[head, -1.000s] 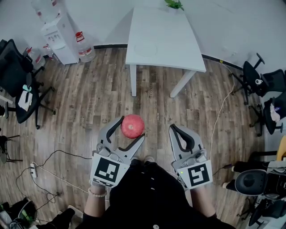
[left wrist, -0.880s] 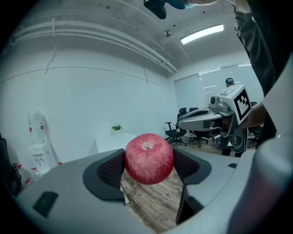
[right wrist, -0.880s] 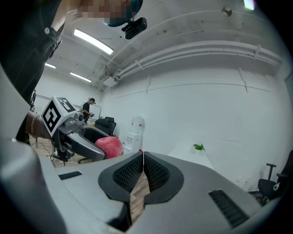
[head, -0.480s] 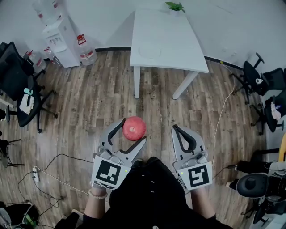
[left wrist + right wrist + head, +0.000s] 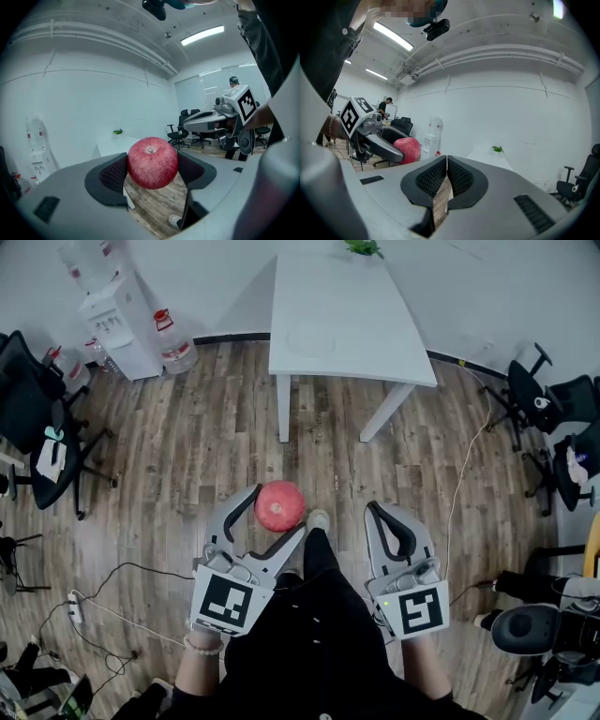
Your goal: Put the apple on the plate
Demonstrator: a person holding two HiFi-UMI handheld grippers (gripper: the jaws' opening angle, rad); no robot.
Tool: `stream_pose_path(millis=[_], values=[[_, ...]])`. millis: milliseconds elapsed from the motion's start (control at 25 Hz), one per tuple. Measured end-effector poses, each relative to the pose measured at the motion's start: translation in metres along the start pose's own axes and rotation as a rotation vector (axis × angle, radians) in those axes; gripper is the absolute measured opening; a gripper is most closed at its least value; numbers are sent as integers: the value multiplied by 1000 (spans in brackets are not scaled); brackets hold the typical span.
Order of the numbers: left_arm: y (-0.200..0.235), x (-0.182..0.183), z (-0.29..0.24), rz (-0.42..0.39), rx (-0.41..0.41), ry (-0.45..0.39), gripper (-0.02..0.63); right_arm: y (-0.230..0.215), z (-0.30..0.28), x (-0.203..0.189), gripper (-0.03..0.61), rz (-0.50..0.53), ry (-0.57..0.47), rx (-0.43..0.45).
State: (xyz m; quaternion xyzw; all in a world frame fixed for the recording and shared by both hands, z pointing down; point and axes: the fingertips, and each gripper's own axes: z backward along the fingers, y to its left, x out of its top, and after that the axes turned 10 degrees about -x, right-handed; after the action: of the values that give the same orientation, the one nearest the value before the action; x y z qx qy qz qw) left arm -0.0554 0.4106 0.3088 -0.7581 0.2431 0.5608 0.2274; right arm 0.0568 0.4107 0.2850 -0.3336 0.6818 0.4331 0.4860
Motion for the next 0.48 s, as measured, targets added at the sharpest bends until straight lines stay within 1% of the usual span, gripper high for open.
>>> stream_pose_path(millis=[480], values=[[48, 12, -49, 8, 48, 2, 345, -38, -68, 1, 43, -12, -35, 51]])
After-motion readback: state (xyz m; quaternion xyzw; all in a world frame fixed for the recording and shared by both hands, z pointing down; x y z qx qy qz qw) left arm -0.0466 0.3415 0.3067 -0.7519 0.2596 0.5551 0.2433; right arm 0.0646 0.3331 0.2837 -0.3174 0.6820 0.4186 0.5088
